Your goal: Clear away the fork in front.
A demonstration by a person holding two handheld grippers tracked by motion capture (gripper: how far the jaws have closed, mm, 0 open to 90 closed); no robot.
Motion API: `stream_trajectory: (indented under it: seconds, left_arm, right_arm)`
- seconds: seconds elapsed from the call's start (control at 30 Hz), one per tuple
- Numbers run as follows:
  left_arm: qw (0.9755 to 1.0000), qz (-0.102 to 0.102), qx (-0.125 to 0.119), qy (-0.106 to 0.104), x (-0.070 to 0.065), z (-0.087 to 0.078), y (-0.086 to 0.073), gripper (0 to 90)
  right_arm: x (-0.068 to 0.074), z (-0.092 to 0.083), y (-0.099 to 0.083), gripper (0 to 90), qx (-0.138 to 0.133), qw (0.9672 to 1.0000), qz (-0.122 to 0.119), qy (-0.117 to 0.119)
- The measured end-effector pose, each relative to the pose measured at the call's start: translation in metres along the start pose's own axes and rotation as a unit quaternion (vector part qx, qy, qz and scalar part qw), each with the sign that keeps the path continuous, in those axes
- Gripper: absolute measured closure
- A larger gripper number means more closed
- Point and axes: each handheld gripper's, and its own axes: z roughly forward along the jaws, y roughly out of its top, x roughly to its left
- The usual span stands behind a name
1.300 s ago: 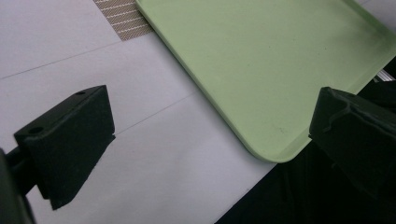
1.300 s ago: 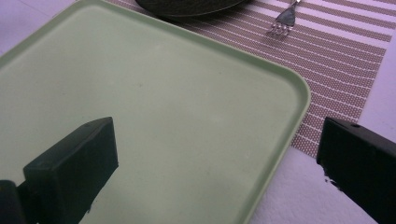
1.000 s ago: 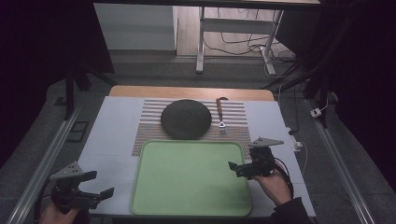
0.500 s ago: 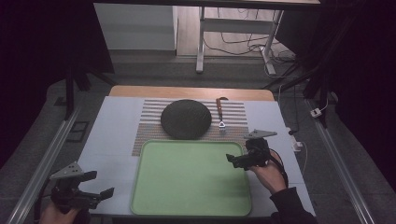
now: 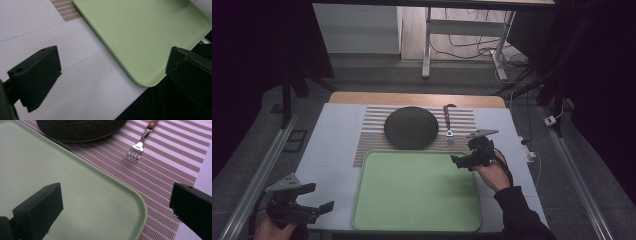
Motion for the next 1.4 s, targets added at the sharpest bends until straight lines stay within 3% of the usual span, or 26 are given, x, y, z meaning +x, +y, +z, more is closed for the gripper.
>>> stream_trajectory:
  seconds: [0.13, 0.17, 0.4, 0.53, 0.63, 0.7, 0.9, 1.13, 1.2, 1.4]
  left_arm:
    - [1.0, -0.001, 0.0, 0.0, 0.0, 0.0, 0.0, 0.1]
    - [1.0, -0.001, 0.0, 0.0, 0.0, 0.0, 0.0, 0.1]
    - [1.0, -0.002, 0.001, 0.0, 0.0, 0.0, 0.0, 0.1]
    - [1.0, -0.002, 0.001, -0.002, 0.001, 0.0, 0.0, 0.1]
    - [1.0, -0.002, 0.001, -0.002, 0.001, 0.0, 0.0, 0.1]
    - [1.0, -0.002, 0.001, -0.002, 0.001, 0.0, 0.0, 0.1]
    - [1.0, -0.002, 0.001, -0.002, 0.001, 0.0, 0.0, 0.1]
    - [1.0, -0.003, 0.002, -0.003, 0.001, 0.0, 0.0, 0.2]
    - [1.0, -0.003, 0.002, -0.003, 0.001, 0.0, 0.0, 0.2]
    - [1.0, -0.005, 0.002, -0.003, 0.001, 0.0, 0.0, 0.2]
  right_arm:
    - [-0.005, 0.01, 0.006, 0.0, 0.007, 0.9998, -0.005, -0.019]
    - [-0.008, 0.016, 0.009, 0.0, 0.011, 0.9993, -0.008, -0.035]
    - [-0.016, 0.034, 0.018, 0.0, 0.034, 0.9973, -0.026, -0.06]
    - [-0.02, 0.047, 0.025, 0.0, 0.053, 0.993, -0.057, -0.089]
    - [-0.021, 0.052, 0.028, 0.0, 0.056, 0.9916, -0.067, -0.095]
    - [-0.021, 0.058, 0.032, 0.0, 0.063, 0.9881, -0.089, -0.109]
    - [-0.021, 0.066, 0.036, 0.0, 0.072, 0.983, -0.116, -0.123]
    - [-0.012, 0.078, 0.037, 6.0, 0.087, 0.9696, -0.178, -0.143]
    - [-0.009, 0.08, 0.038, 8.2, 0.096, 0.9641, -0.202, -0.143]
    - [0.003, 0.091, 0.039, 19.1, 0.111, 0.943, -0.271, -0.159]
